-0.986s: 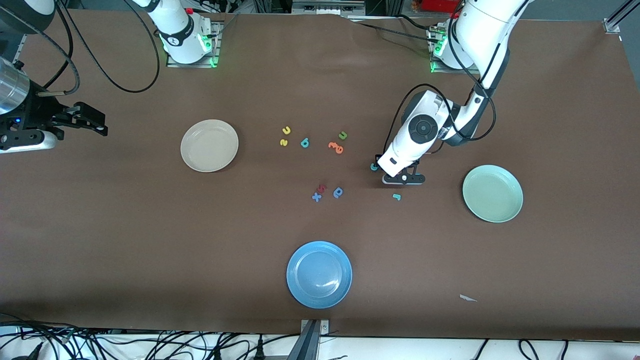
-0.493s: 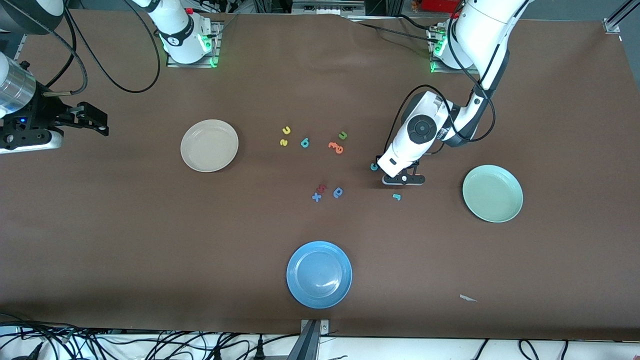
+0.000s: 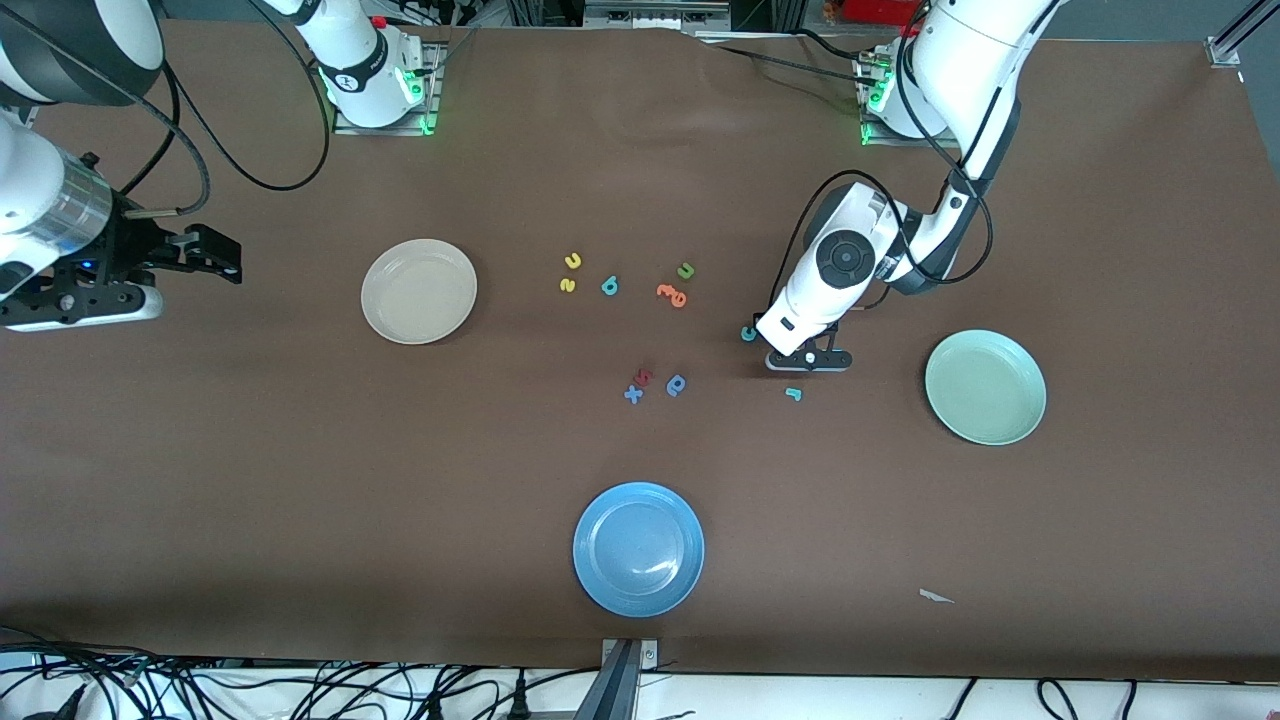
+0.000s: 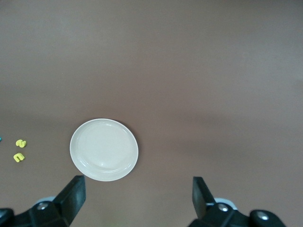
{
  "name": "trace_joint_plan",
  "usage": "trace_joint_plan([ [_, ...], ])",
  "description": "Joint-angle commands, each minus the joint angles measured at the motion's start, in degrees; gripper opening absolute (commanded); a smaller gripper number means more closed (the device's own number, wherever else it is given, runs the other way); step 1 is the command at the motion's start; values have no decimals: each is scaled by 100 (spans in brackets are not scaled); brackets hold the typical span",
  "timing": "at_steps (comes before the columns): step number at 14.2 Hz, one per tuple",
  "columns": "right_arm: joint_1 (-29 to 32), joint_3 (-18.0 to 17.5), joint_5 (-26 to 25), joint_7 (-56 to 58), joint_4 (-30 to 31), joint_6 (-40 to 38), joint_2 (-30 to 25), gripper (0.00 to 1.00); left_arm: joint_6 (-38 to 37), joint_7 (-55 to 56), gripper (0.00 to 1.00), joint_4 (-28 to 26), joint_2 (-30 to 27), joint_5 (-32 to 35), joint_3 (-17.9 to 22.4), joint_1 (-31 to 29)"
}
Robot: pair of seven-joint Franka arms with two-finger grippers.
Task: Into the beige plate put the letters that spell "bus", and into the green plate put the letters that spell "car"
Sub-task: 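Carry the yellow a onto the green plate while the right gripper reaches out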
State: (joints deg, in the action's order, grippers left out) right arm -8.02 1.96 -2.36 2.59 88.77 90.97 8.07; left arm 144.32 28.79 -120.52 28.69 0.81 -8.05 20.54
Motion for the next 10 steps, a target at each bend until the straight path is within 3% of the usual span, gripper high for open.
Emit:
trace_joint_plan([
  [1,-244,-3,-54,-101,-150,-88,98,100,-78,57,22,265,110,314,50,-93],
  [6,-822,-12,236,-1021,-562,-193,633,100,-2211,-1345,20,1398,58,323,58,-804],
  [10,-1377,-12,271,-1900,-572,-53,906,100,-2549,-3225,21,1488,-109,683,50,-1796],
])
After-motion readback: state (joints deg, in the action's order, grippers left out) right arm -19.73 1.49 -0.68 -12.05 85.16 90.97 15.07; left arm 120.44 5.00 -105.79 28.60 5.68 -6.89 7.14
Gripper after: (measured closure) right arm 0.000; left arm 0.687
